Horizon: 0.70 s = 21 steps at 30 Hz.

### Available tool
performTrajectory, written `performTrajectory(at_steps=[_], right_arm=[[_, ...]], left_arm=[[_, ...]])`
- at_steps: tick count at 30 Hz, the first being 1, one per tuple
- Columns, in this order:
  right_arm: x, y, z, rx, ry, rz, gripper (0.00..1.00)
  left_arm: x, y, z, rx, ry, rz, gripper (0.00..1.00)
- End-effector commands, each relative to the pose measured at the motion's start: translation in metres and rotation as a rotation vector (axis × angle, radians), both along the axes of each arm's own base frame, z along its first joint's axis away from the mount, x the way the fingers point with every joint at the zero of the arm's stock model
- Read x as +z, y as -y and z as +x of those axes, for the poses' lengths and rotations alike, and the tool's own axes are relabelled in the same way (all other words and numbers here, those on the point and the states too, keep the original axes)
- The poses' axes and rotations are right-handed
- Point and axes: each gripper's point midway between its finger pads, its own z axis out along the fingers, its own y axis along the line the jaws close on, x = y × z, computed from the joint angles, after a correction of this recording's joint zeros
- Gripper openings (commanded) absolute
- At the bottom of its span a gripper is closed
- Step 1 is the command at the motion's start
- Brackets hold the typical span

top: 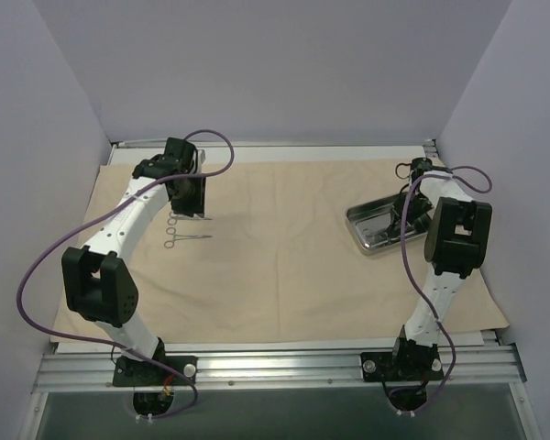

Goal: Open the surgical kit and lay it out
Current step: Pick up the medical item from the container.

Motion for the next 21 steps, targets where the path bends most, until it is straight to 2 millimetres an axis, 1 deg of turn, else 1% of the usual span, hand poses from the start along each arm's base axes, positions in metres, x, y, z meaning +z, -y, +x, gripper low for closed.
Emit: performTrajectory(at_steps=[1, 2, 3, 4, 6, 7, 8, 9, 10, 12, 13, 14, 15, 16, 17, 18, 19, 20, 21], right_arm=[[-0.037, -0.018, -0.016, -0.032, -0.096, 0.124, 0.07], [-0.035, -0.02, -0.014, -0.028, -0.088, 0.139, 0.0], [-0.033, -0.02, -0.013, -0.024, -0.079, 0.139, 0.0], [-0.024, -0.019, -0.009, -0.018, -0.054, 0.134, 0.0], [-0.013, -0.016, -0.007, -0.013, -0.03, 0.125, 0.0], [0.0, -0.014, -0.004, -0.008, 0.002, 0.115, 0.0], [0.009, -0.012, -0.003, 0.012, 0.016, 0.103, 0.0], [0.017, -0.01, -0.002, 0.021, 0.029, 0.085, 0.0], [0.032, -0.009, 0.002, 0.029, 0.068, 0.076, 0.0], [0.048, -0.006, 0.003, 0.052, 0.102, 0.057, 0.0], [0.064, -0.006, 0.004, 0.063, 0.136, 0.045, 0.0], [0.072, -0.005, 0.005, 0.072, 0.156, 0.036, 0.0], [0.08, -0.005, 0.007, 0.094, 0.178, 0.027, 0.0], [0.093, -0.005, 0.008, 0.106, 0.211, 0.018, 0.0], [0.101, -0.008, 0.01, 0.119, 0.233, 0.018, 0.0], [0.107, -0.009, 0.011, 0.142, 0.248, 0.019, 0.0], [0.119, -0.014, 0.014, 0.162, 0.277, 0.014, 0.0], [0.124, -0.017, 0.014, 0.18, 0.286, 0.017, 0.0], [0.129, -0.021, 0.016, 0.199, 0.298, 0.023, 0.0]], left_arm=[[0.014, 0.001, 0.008, -0.019, 0.033, 0.01, 0.41], [0.014, 0.001, 0.007, -0.019, 0.029, 0.011, 0.4], [0.014, 0.001, 0.008, -0.02, 0.031, 0.009, 0.41], [0.014, 0.002, 0.008, -0.025, 0.028, 0.004, 0.41], [0.014, 0.004, 0.007, -0.031, 0.027, -0.005, 0.41], [0.015, 0.006, 0.008, -0.038, 0.03, -0.015, 0.41], [0.015, 0.006, 0.008, -0.038, 0.03, -0.015, 0.41], [0.016, 0.012, 0.007, -0.055, 0.024, -0.042, 0.41], [0.018, 0.015, 0.008, -0.065, 0.03, -0.055, 0.41], [0.02, 0.028, 0.007, -0.106, 0.016, -0.117, 0.42], [0.023, 0.032, 0.008, -0.116, 0.018, -0.141, 0.42], [0.022, 0.037, 0.008, -0.128, 0.007, -0.164, 0.42], [0.024, 0.048, 0.005, -0.158, -0.002, -0.219, 0.42], [0.026, 0.054, 0.006, -0.167, -0.001, -0.252, 0.43], [0.027, 0.06, 0.005, -0.181, -0.005, -0.287, 0.43], [0.03, 0.071, 0.001, -0.212, -0.018, -0.349, 0.43], [0.032, 0.077, 0.002, -0.22, -0.011, -0.385, 0.43], [0.031, 0.083, 0.0, -0.232, -0.023, -0.418, 0.43], [0.034, 0.092, -0.006, -0.259, -0.038, -0.475, 0.44]])
